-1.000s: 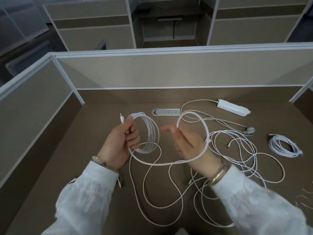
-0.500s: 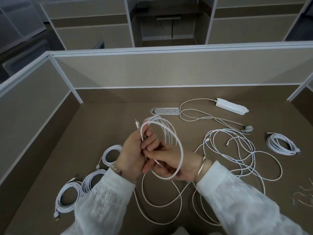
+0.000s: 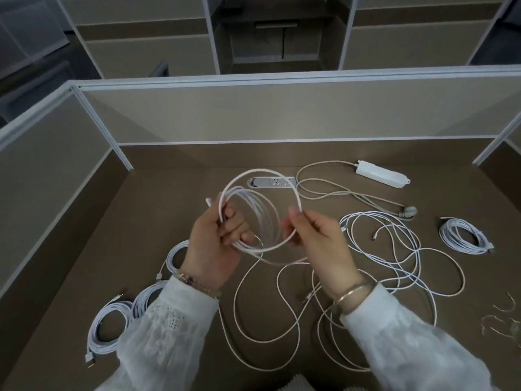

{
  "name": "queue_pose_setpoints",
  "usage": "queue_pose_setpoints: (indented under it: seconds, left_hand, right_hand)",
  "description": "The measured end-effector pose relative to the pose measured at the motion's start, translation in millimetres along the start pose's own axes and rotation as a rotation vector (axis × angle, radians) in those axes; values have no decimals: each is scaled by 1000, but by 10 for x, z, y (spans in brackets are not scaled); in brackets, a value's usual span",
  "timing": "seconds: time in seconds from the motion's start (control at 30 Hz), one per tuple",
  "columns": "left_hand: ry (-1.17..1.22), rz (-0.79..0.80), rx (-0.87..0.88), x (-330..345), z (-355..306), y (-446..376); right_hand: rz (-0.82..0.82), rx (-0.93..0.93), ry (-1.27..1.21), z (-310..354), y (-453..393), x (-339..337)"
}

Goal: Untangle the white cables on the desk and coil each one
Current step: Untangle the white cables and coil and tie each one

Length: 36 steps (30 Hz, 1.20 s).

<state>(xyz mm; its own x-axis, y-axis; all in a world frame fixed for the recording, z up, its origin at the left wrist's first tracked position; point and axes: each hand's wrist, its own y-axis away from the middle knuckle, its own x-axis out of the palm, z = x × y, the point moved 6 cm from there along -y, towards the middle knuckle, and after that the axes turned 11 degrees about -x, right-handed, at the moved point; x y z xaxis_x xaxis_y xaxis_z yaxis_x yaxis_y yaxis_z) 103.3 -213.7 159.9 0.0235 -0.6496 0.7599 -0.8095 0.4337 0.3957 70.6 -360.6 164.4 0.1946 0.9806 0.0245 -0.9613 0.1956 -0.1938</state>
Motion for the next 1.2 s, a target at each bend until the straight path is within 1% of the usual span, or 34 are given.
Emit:
queue_pose_setpoints:
  seconds: [0.07,0.1,0.17,0.23,0.27,0.3,0.4,0.5,0.57,0.63,0.77,0.93,1.07,1.2]
  left_hand:
    - [16,109,-86,89,43,60]
    - [15,145,-123,127,61,89]
    - [9,164,-170,175,87,118]
    - [-7,112,-170,181,93,113]
    - [-18,65,-154,164,86,97]
    - [-32,9,-133,130,80,75]
    - [-110,-143,-75,16,81,4]
    - [-211,-221,-28,-47,103,-5]
    - [-219,-205,-39,-40,130,3]
    - [-210,-147,-70,-8,151,7]
    - [-247,-42,-117,65,165,47]
    - [-289,-17,-117,92,174,37]
    - [-264,-49,-121,43,160,15]
    - [-246,-77,-150,-5,185,5]
  right_hand:
    - [-34,109,86,-158,-64,-49]
    - [-50,164,89,-243,-73,-70]
    - [-81,258,-72,-323,-62,-53]
    - [-30,326,-302,-295,-19,25]
    - [0,331,-367,-259,-8,52]
    - [9,318,-392,-216,-2,59]
    - [-61,218,-365,-119,1,30]
    - [-55,168,-394,-75,-27,65]
    - [-49,161,-403,-62,-51,75]
    - [-71,206,-409,-71,-76,51]
    - [-82,274,-341,-71,-111,-10]
    - [-65,311,-351,-158,-120,-26]
    - [6,226,-407,-154,-97,-33]
    - [15,98,-289,-134,-105,-42]
